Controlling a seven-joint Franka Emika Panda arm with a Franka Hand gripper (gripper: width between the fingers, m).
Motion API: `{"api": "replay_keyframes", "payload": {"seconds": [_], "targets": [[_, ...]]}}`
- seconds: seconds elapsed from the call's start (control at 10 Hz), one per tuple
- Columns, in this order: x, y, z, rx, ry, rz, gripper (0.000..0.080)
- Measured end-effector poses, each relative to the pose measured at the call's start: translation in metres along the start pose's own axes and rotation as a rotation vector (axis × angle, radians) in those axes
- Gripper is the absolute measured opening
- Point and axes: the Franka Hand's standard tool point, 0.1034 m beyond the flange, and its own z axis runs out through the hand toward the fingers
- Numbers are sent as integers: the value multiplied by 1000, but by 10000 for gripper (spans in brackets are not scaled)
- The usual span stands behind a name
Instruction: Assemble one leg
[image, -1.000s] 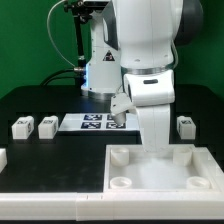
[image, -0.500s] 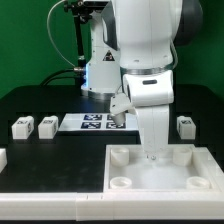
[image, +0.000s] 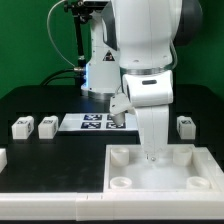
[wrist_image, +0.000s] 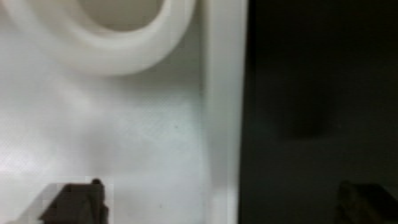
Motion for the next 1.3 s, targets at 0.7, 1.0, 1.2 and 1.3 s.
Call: {"api": "replay_keyframes", "payload": {"seconds": [0.7, 1.0, 1.2, 1.3], "targets": [[74, -46, -47, -40, -209, 256, 649], [88, -54, -45, 55, -462, 278, 649], [93, -66, -43, 104, -600, 300, 649], [97, -78, -37, 112, -711, 349, 649]]}}
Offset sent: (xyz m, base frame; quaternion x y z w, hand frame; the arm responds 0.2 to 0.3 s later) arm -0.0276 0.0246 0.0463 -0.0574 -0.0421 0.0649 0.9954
